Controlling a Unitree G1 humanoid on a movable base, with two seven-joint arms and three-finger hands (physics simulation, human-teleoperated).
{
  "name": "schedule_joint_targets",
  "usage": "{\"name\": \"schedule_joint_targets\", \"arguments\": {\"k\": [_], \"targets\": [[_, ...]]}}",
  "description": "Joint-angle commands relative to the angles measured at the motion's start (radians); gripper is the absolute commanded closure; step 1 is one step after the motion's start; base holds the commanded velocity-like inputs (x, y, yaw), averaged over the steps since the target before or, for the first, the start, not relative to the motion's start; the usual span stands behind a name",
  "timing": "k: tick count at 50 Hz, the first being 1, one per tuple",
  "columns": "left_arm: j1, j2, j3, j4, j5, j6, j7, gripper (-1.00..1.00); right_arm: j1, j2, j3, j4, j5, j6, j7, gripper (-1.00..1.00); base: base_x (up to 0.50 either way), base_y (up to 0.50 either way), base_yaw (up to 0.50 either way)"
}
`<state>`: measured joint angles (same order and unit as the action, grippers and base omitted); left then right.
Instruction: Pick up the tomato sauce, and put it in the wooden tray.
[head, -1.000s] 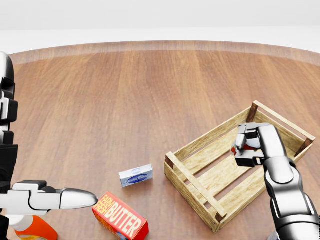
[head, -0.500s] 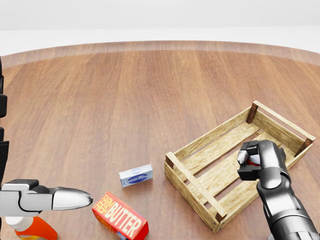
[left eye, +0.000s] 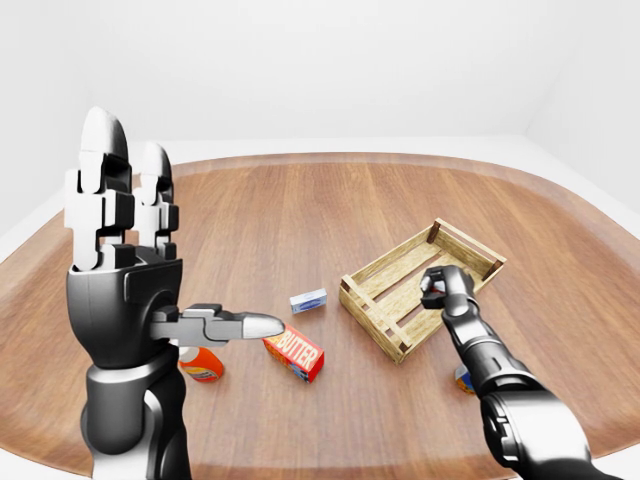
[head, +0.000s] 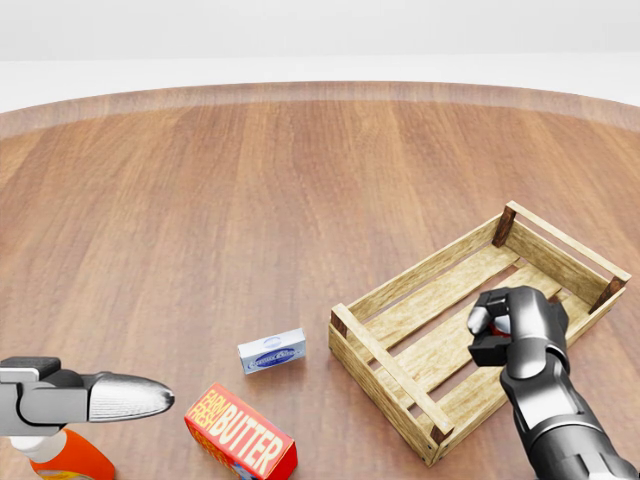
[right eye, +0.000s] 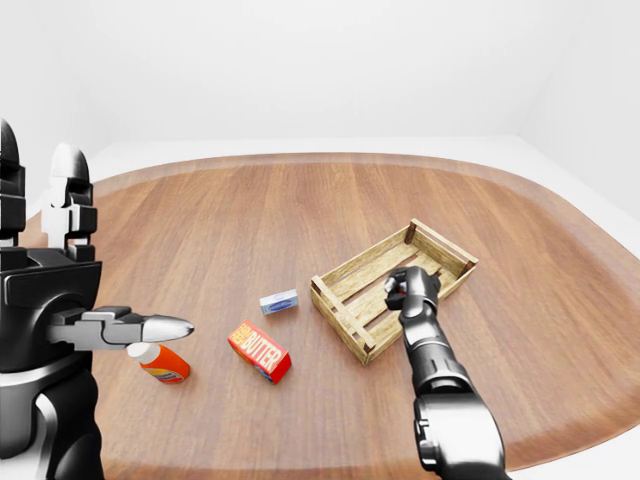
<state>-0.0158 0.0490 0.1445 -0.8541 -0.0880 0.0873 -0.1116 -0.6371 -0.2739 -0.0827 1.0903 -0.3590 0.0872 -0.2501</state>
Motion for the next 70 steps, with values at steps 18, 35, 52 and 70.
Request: {"name": "schedule_joint_targets", "arguments": {"k": [18, 35, 52, 70], "targets": [[-0.009, 0.005, 0.011, -0.001, -0.013, 0.000, 0.004, -1.00, -0.033, 0.019, 0.022, 0.065, -0.051, 0.000, -0.080, 1.00, 0.00, 0.00, 0.00], [-0.005, 0.004, 0.007, -0.005, -0.011, 0.000, 0.005, -1.00, -0.030, 0.008, 0.021, 0.087, -0.062, 0.000, -0.105, 1.00, 0.00, 0.00, 0.00], [-0.011, 0.006, 0.016, -0.012, -0.018, 0.000, 0.006, -1.00, -0.036, 0.009, 0.027, 0.099, -0.075, 0.000, -0.115, -1.00, 0.00, 0.00, 0.00], [-0.023, 0.010, 0.021, -0.014, -0.024, 0.000, 0.009, -1.00, -0.048, 0.014, 0.028, 0.090, -0.080, 0.000, -0.113, -1.00, 0.00, 0.00, 0.00]]}}
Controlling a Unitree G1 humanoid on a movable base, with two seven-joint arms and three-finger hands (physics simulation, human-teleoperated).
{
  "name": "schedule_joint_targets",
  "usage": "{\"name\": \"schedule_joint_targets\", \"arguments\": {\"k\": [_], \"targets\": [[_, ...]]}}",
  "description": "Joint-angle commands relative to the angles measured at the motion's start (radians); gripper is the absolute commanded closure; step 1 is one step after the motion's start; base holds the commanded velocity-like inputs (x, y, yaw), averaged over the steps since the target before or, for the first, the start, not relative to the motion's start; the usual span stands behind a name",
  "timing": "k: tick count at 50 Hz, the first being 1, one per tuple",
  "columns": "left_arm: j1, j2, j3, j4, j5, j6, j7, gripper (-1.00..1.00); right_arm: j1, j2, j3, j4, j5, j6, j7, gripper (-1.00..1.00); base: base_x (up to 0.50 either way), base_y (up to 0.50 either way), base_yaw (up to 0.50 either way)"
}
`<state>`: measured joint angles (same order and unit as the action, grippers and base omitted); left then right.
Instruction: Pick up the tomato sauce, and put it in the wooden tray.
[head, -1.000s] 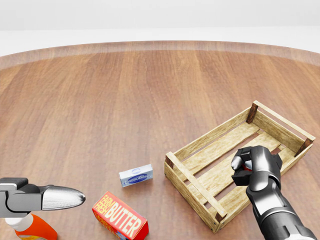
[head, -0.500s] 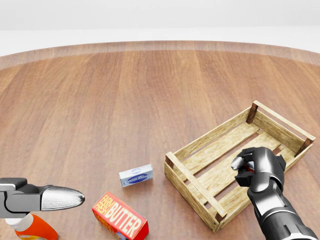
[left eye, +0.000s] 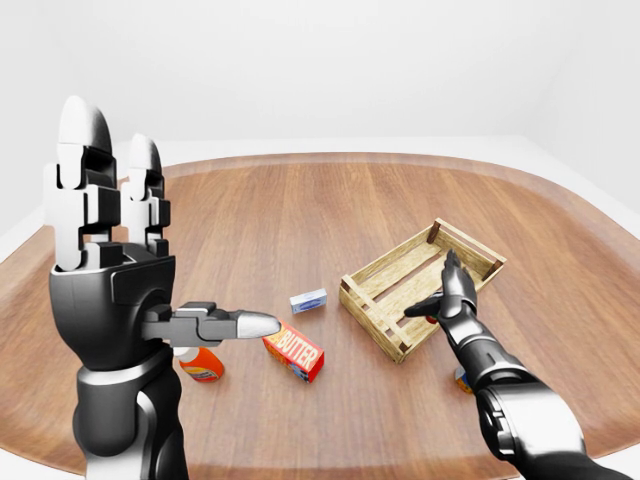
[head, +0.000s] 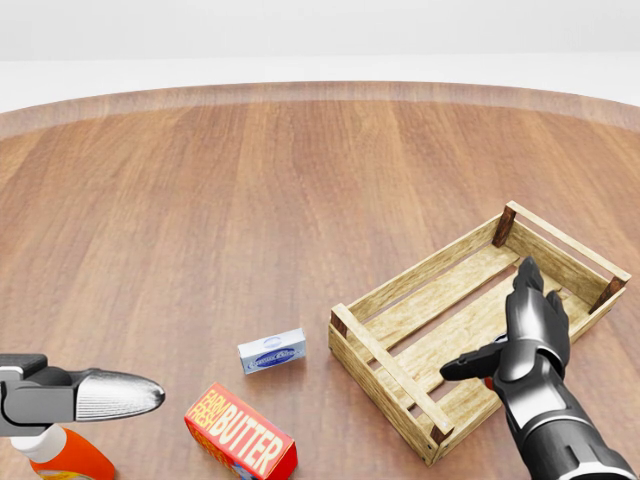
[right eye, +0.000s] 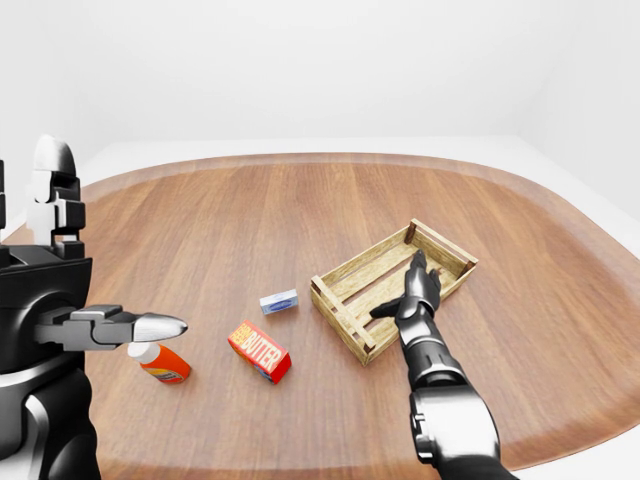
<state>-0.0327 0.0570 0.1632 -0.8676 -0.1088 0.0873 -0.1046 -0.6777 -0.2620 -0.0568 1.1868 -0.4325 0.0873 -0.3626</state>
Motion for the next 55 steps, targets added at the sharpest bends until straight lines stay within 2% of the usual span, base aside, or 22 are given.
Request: {"name": "schedule_joint_targets", "arguments": {"k": [1, 11, 30, 46, 55], "targets": [[-0.005, 0.002, 0.001, 0.000, -0.003, 0.000, 0.003, -1.00, -0.009, 0.002, 0.003, -0.013, -0.008, 0.000, 0.003, -1.00, 0.00, 0.00, 0.00], [-0.006, 0.003, 0.003, 0.001, -0.006, 0.000, 0.004, -1.00, 0.012, 0.006, 0.001, -0.128, -0.012, 0.000, 0.043, -1.00, 0.00, 0.00, 0.00], [-0.011, 0.005, 0.013, -0.009, -0.017, 0.000, 0.005, -1.00, 0.209, 0.070, -0.023, -0.938, -0.083, 0.000, 0.327, -1.00, 0.00, 0.00, 0.00], [-0.011, 0.006, 0.013, -0.008, -0.016, 0.000, 0.005, -1.00, 0.286, 0.076, -0.065, -1.350, -0.070, 0.000, 0.468, -1.00, 0.00, 0.00, 0.00], [-0.012, 0.007, 0.011, -0.016, -0.018, 0.000, 0.006, -1.00, 0.334, 0.081, -0.057, -1.618, -0.086, 0.000, 0.553, -1.00, 0.00, 0.00, 0.00]]}}
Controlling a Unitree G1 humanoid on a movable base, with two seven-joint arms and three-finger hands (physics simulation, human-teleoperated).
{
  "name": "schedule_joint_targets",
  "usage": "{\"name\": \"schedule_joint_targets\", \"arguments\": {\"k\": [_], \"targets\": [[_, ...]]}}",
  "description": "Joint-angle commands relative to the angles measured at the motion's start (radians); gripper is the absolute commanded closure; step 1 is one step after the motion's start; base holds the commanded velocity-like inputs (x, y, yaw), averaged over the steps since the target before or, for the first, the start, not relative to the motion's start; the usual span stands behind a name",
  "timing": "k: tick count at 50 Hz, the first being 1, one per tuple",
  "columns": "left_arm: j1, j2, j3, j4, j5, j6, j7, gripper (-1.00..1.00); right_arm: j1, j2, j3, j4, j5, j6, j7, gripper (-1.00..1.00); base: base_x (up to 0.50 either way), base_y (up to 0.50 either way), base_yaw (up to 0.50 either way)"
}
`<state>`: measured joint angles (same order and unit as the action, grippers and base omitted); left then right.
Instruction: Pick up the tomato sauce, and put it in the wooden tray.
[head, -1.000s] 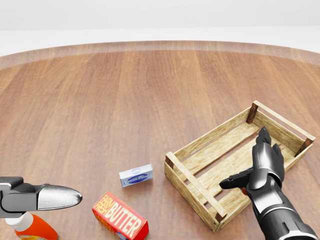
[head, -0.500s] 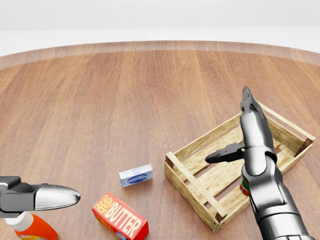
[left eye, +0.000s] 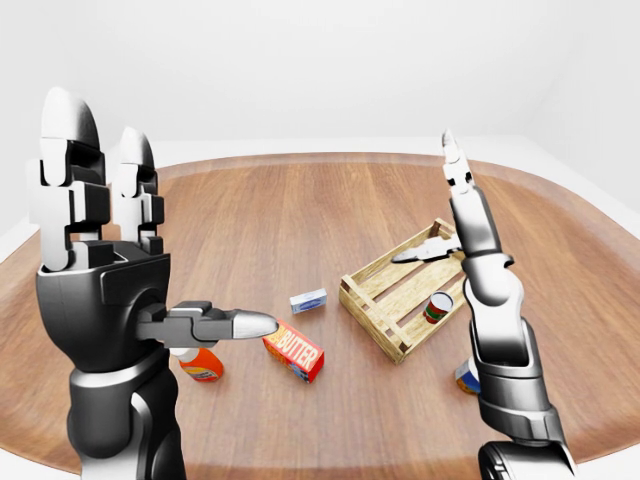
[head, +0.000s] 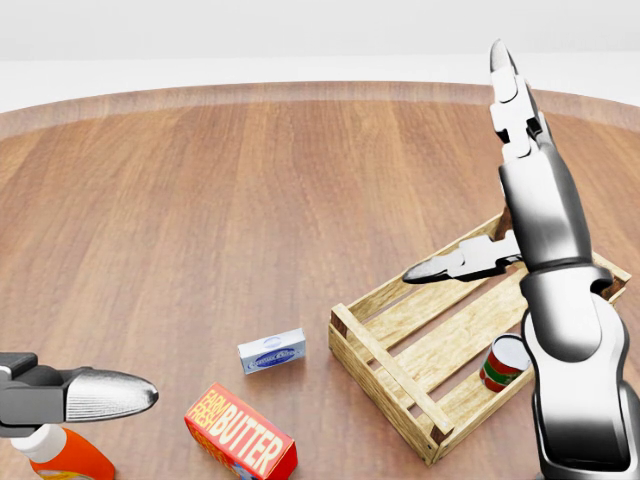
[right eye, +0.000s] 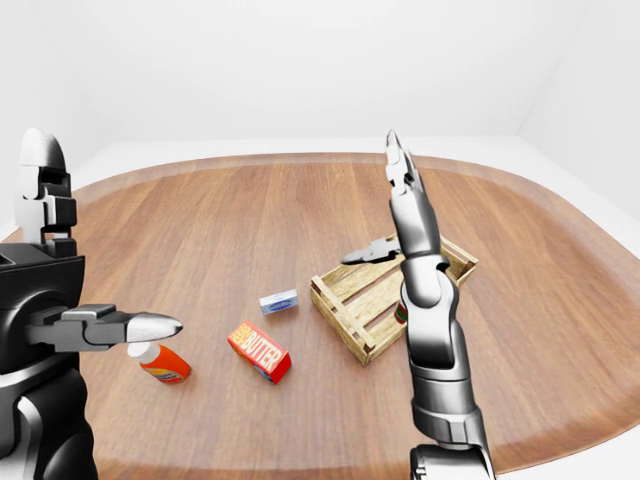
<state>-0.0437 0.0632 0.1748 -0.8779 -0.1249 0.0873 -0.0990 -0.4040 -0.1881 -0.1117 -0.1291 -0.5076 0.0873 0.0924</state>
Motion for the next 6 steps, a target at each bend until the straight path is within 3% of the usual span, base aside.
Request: {"name": "schedule_joint_targets", "arguments": {"k": [1, 6], "targets": [[-0.001, 0.001, 0.002, -0.010, -0.002, 0.000, 0.000, -1.00, 0.073, 0.013, 0.003, -0.343, -0.018, 0.000, 0.110, -1.00, 0.00, 0.00, 0.00], [-0.003, 0.001, 0.007, -0.024, -0.008, 0.000, 0.001, -1.00, 0.107, 0.039, 0.000, -0.475, -0.016, 0.000, 0.140, -1.00, 0.00, 0.00, 0.00]]}}
